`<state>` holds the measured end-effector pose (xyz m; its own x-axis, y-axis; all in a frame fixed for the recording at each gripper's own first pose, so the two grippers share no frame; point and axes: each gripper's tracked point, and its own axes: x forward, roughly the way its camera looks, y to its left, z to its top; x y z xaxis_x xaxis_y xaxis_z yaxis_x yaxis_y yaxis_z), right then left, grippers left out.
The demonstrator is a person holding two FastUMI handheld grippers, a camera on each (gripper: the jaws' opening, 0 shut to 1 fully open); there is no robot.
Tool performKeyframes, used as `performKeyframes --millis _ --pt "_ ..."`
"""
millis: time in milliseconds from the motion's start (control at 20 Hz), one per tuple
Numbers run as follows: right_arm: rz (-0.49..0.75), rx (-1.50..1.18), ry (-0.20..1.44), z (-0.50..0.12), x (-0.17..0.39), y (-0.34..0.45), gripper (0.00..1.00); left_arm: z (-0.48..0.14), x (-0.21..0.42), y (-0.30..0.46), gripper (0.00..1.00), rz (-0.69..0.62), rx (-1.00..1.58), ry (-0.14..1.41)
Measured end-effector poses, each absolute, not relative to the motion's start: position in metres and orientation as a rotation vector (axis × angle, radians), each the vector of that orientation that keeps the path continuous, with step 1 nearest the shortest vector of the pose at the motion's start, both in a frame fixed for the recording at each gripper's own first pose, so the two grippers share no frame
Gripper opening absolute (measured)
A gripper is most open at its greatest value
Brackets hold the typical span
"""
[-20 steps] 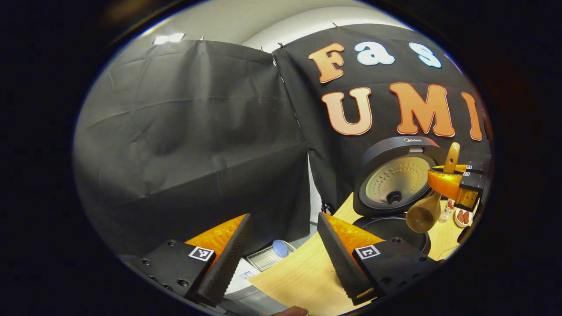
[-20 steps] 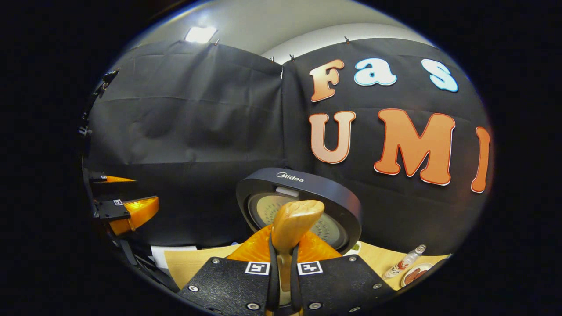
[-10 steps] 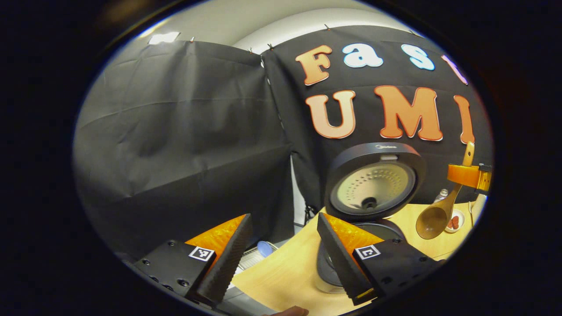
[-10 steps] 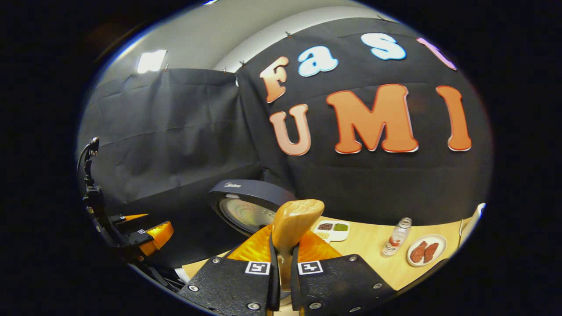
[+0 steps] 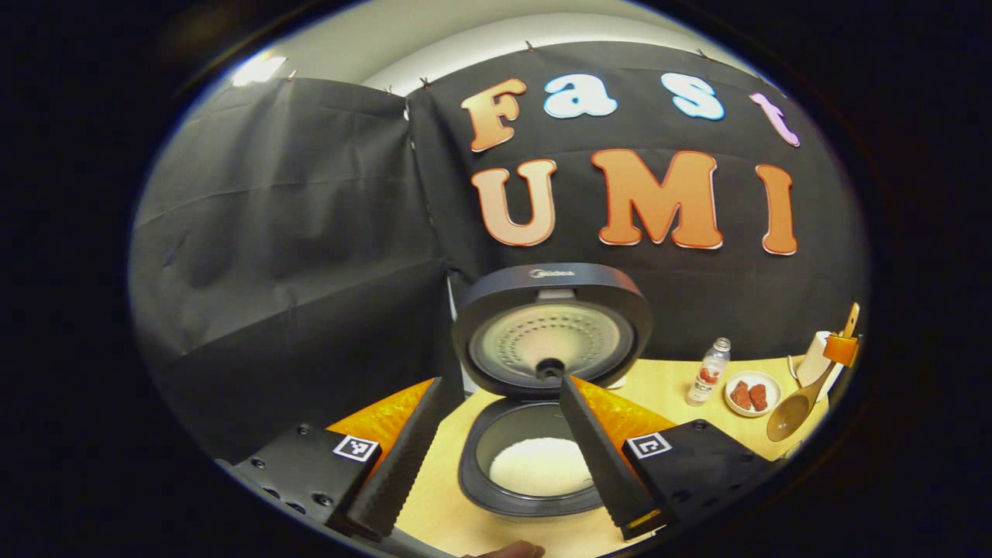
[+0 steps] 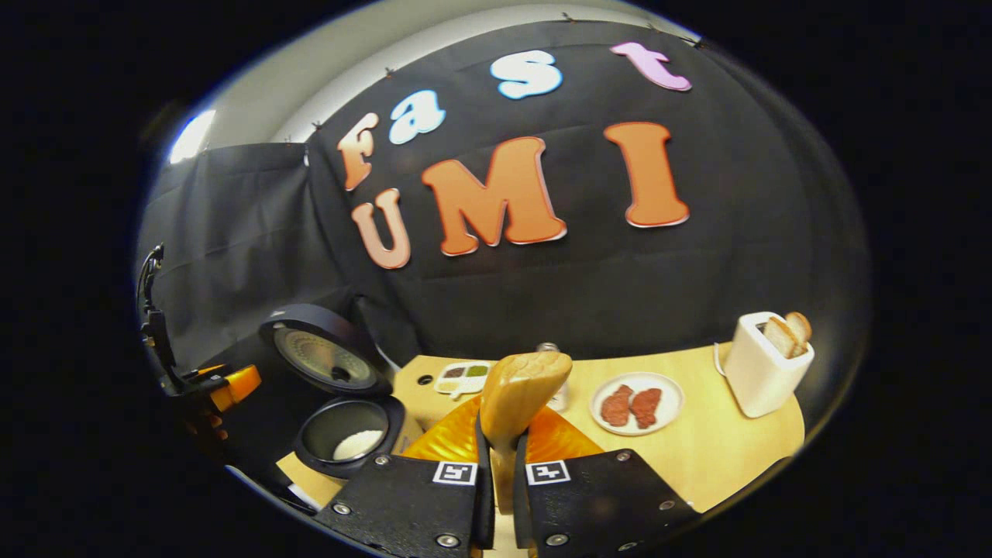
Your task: Close the left gripper, press the button to open the rice cooker; take a wooden spoon from the chopstick holder with the right hand, scoop a spoonful of rice and pour it into the rice cooker, then put the wooden spoon back into the chopstick holder.
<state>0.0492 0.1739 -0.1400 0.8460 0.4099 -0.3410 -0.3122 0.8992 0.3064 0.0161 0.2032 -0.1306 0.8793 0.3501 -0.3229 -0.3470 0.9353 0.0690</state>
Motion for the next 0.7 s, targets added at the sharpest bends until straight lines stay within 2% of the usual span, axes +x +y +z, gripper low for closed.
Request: performKeyframes --millis 100,200,250,300,350,500,550,600,650,700 --pt "0.315 0.260 0.435 -0.152 0.044 0.135 0.09 -0.133 0.020 0.182 0.95 0.329 0.007 0.356" --pt "0.251 0.284 0.461 -0.163 0.038 0.101 0.09 -0.134 0.023 0.165 1.00 0.303 0.003 0.368" --pt "0.219 0.300 0.473 -0.169 0.036 0.087 0.09 -0.134 0.026 0.157 1.00 0.294 0.001 0.371" --pt "0.193 0.316 0.487 -0.176 0.034 0.073 0.09 -0.132 0.029 0.150 0.95 0.285 -0.004 0.374" --pt "0.173 0.326 0.504 -0.184 0.030 0.061 0.09 -0.132 0.030 0.143 1.00 0.280 -0.012 0.378" --pt "0.125 0.347 0.543 -0.205 0.023 0.031 0.09 -0.132 0.033 0.124 1.00 0.267 -0.038 0.392" --pt "0.116 0.350 0.556 -0.213 0.021 0.024 0.09 -0.131 0.034 0.120 0.95 0.263 -0.037 0.397" --pt "0.110 0.355 0.577 -0.221 0.017 0.021 0.09 -0.129 0.033 0.116 1.00 0.262 -0.032 0.399" --pt "0.109 0.367 0.592 -0.227 0.014 0.018 0.09 -0.128 0.032 0.113 0.95 0.262 -0.024 0.398" --pt "0.111 0.377 0.604 -0.233 0.012 0.017 0.09 -0.127 0.031 0.111 1.00 0.264 -0.016 0.396"
